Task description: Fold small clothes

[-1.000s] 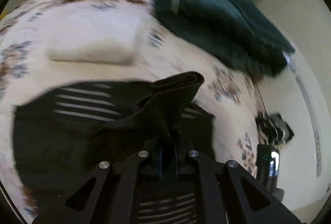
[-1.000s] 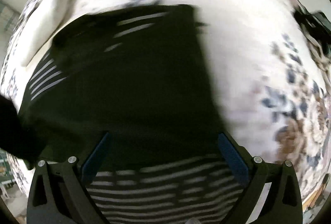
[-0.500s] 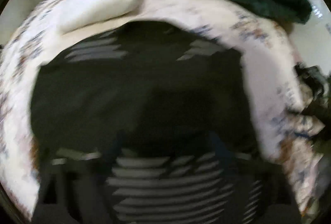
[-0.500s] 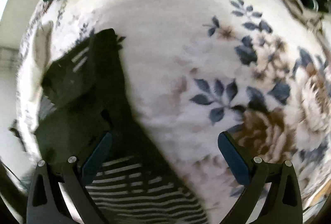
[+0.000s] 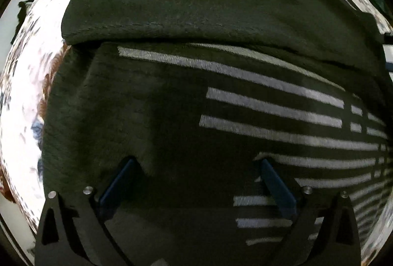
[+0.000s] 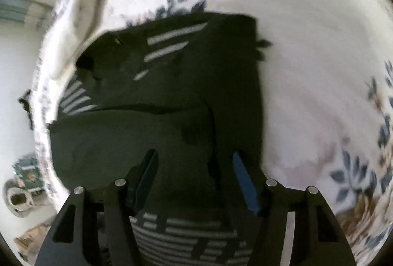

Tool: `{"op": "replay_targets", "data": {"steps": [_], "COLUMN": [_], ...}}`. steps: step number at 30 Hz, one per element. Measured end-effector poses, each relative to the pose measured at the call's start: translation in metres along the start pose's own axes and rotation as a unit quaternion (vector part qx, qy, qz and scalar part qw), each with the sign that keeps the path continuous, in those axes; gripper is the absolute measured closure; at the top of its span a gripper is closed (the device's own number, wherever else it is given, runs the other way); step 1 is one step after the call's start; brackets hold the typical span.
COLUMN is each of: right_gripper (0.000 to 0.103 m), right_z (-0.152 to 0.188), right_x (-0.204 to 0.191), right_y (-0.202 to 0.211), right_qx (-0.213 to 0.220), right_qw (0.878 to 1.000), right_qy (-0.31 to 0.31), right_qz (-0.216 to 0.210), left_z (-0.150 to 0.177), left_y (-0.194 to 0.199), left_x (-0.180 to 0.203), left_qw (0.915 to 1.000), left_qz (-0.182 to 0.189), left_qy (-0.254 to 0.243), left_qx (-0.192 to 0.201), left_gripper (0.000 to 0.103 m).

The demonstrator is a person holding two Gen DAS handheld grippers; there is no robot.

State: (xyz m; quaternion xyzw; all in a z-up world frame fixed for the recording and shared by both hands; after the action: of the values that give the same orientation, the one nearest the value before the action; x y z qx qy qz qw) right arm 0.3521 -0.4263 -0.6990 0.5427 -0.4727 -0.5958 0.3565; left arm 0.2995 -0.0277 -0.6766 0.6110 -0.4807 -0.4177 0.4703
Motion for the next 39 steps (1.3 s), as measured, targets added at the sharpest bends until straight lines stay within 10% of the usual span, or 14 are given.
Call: {"op": "replay_targets", "data": {"steps": [3, 6, 13, 17, 21, 28, 30, 39], "right_gripper": [0.046, 0.103, 0.103, 0.101, 0.072, 0.076, 0.1, 0.1], "right_z": [-0.008, -0.009, -0.008, -0.016, -0.025, -0.003, 0.001, 0.003], "right_x": [-0.005, -0.005, 0.013, 0.011, 0.002, -0.004, -0.007, -0.008], "right_y": [-0.021, -0.022, 0.028, 0.027, 0.003, -0.041, -0.039, 0.019], "right_qx": [-0.007, 0.017, 0.102, 0.056, 0.022, -0.032, -0.01, 0.075], "right_qw": [1.0, 0.999, 0.994, 0.996, 0.998, 0.997, 0.998, 0.995], "right_qy": [0.013, 0.025, 0.004, -0.035, -0.025, -0.039, -0.033, -0.052], "right_qz": [0.018, 0.045, 0.045, -0.062, -0.051, -0.053, -0.048, -0.039], "left_z": [-0.001, -0.005, -0.039, -0.065, -0.074, -0.082, -0.086, -0.096], "left_y": [0.001, 0.001, 0.042, 0.069, 0.074, 0.066, 0.065, 0.073], "left_x": [0.003, 0.008, -0.003, -0.023, -0.04, -0.05, -0.055, -0.084], "left_qw": [0.9998, 0.9999, 0.9992, 0.9957, 0.9929, 0.993, 0.993, 0.9893], "left_qz": [-0.01, -0.011, -0.008, -0.032, -0.041, -0.046, -0.047, -0.05], "left_qy": [0.011, 0.007, 0.023, 0.047, 0.067, 0.066, 0.067, 0.097], "left_qx": [0.012, 0.0, 0.031, 0.073, 0.089, 0.086, 0.086, 0.097], "left_gripper": [0.0, 0.0, 0.0, 0.0, 0.0, 0.0, 0.0, 0.0]}}
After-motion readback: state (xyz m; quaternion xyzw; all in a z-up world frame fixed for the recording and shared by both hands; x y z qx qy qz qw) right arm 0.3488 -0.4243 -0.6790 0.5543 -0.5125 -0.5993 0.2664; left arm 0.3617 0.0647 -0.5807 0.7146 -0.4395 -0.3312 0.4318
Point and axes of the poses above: each gripper's, at about its wrist camera, not at the fingertips, and y roughly against the way its jaws point, x to its right, z to its underside, the point moved 6 cm from there along -y, roughly the way its jaws point, and after that the axes turned 4 degrees about x, right-handed, at the moved point
